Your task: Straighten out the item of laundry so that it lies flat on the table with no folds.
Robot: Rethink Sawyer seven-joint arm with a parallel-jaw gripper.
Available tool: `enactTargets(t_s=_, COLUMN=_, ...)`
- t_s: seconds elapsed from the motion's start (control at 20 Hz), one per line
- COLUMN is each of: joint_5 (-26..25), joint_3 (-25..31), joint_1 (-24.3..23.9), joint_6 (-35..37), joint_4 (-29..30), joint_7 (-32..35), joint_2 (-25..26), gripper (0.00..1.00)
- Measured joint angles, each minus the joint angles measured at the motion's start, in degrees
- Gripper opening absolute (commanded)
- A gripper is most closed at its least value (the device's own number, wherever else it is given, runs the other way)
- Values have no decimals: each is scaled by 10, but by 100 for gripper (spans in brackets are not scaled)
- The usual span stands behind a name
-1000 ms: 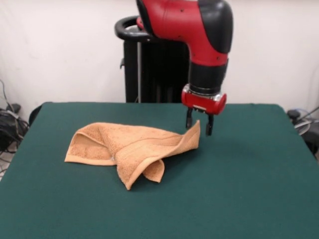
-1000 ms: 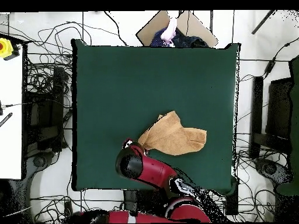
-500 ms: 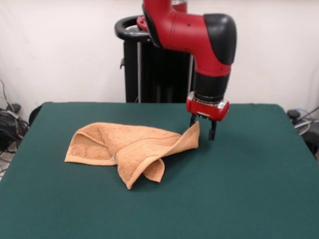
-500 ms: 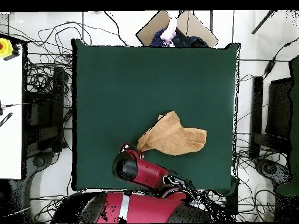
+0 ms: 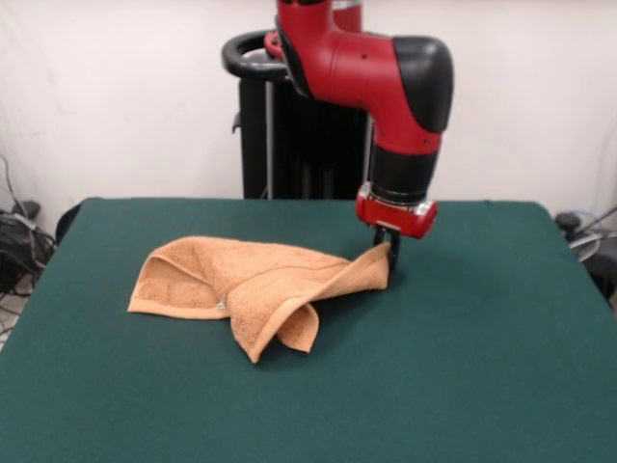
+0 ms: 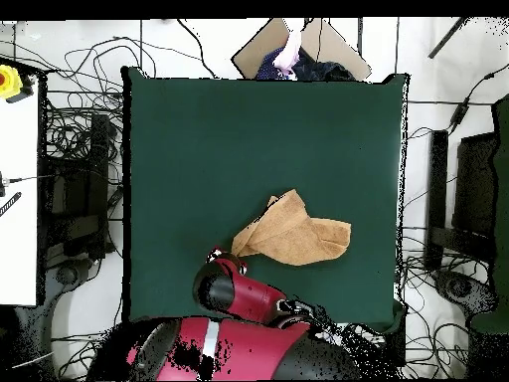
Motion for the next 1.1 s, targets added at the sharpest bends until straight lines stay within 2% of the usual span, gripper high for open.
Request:
enactTargets(t_s=0.6, joint_5=9, joint_3=-4, joint_1=22, joint_6=-19, joint_4=2, joint_7=0, joint_2=-1, gripper=0)
enactTargets(t_s=0.8, joint_5=34, joint_3=-7, joint_1=39, joint_6=-19, joint_4=8, joint_7=0, joint_2=-12, gripper=0)
enactTargets(t_s=0.95, joint_5=66, joint_3=-18, joint_1=70, joint_6=-8, joint_4=15, joint_7=0, joint_2=-35, gripper=0)
enactTargets(t_s=1.0, joint_5=86, joint_3=-28, joint_1=95, joint_6=18, joint_4=17, joint_7=0, joint_2=-56, gripper=0)
enactTargets(t_s=1.1, joint_5=96, joint_3=-37, joint_1=112, joint_6=44, joint_4=17, joint_7=0, joint_2=-72, gripper=0)
